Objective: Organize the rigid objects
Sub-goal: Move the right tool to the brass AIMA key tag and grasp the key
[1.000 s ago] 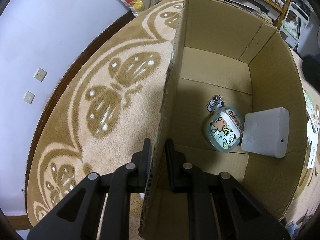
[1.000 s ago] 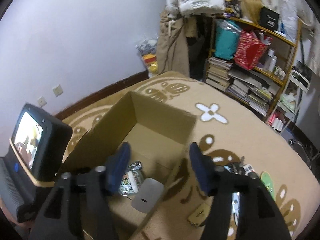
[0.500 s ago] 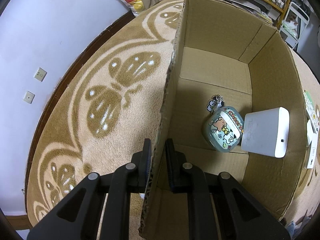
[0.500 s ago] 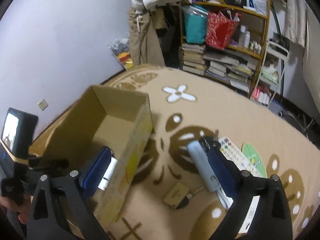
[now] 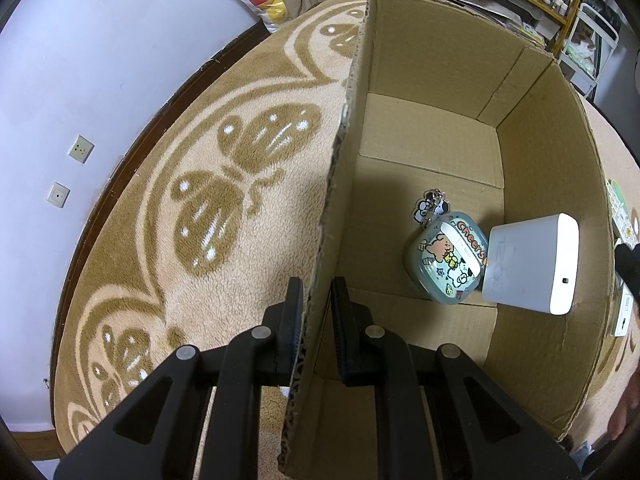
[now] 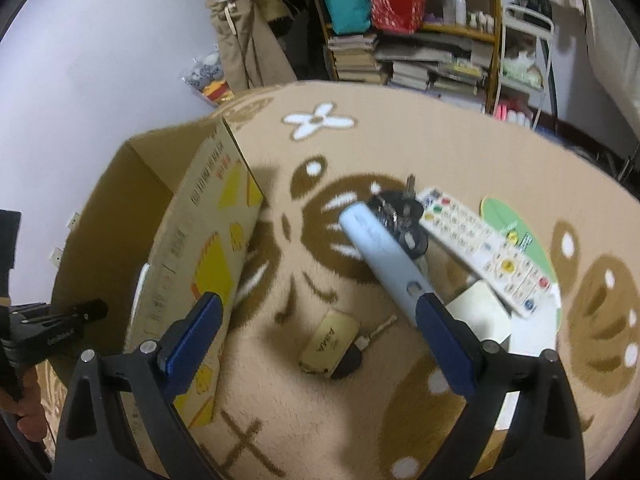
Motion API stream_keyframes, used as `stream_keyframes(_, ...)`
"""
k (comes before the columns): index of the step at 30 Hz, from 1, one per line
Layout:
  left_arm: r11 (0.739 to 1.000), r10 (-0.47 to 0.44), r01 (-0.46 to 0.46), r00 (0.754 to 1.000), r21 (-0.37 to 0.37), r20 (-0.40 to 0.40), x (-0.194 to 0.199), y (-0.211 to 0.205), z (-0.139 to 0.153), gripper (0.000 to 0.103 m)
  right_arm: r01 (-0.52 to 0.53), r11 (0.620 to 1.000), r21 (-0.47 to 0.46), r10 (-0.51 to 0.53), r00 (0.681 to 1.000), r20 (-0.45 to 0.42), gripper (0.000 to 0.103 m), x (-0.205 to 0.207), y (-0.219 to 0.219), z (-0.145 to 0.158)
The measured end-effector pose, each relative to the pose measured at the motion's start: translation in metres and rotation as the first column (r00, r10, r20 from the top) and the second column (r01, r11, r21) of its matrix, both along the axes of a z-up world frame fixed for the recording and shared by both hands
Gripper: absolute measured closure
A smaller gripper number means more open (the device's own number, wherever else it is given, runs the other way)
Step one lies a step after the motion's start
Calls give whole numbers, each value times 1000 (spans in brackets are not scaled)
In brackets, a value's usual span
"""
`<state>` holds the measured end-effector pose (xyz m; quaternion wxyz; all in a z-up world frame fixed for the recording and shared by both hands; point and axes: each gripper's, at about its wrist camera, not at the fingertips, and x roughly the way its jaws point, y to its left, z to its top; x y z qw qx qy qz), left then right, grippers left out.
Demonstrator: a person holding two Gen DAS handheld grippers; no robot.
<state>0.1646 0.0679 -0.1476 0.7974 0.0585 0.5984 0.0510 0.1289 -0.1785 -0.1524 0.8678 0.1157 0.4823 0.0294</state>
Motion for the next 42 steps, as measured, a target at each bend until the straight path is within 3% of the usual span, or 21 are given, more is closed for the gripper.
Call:
stream_keyframes(4, 1000, -1, 1, 1000, 1, 0, 0, 0, 0, 90, -13, 1000, 8, 14, 998, -57, 6, 1, 4, -16)
stream_keyframes(14, 1000, -1, 1, 1000, 1, 0, 0, 0, 0, 90, 17, 999, 39, -12, 990, -138, 6, 3, 3, -52)
stream_keyframes(20, 1000, 1, -1, 1000, -2, -1, 0, 0, 0, 90, 0, 1000, -19, -3, 991, -136, 7, 1, 14, -61)
stream_keyframes(23, 1000, 1, -1, 1000, -1, -1, -1, 0, 0, 90, 11, 996, -83, -22, 990, -139, 13, 0, 20, -65)
stream_keyframes(25, 1000, -1, 1, 1000, 0, -1, -1, -1, 0, 90, 19, 990, -142, -39, 990, -134, 18, -3, 27, -65)
stream_keyframes(33, 1000, 1, -1, 1000, -2, -2, -1, 0, 1, 90, 94, 976, -198, -118, 987, -111, 68, -10, 24, -55)
stream_keyframes(36, 1000, 5, -5, 1000, -10, -2, -1, 1, 1, 90, 89, 973, -214, -115, 987, -114, 71, -10, 25, -52)
stream_keyframes(40, 1000, 7, -7, 1000, -16, -2, -1, 2, 2, 90, 95, 983, -157, -112, 988, -106, 77, -8, 21, -45)
stream_keyframes(41, 1000, 6, -6, 1000, -11, -1, -1, 2, 2, 90, 96, 987, -129, -109, 989, -100, 91, -10, 19, -42)
stream_keyframes(42, 1000, 4, -4, 1000, -8, -1, -1, 1, 2, 90, 98, 992, -78, -105, 991, -89, 94, -10, 15, -38)
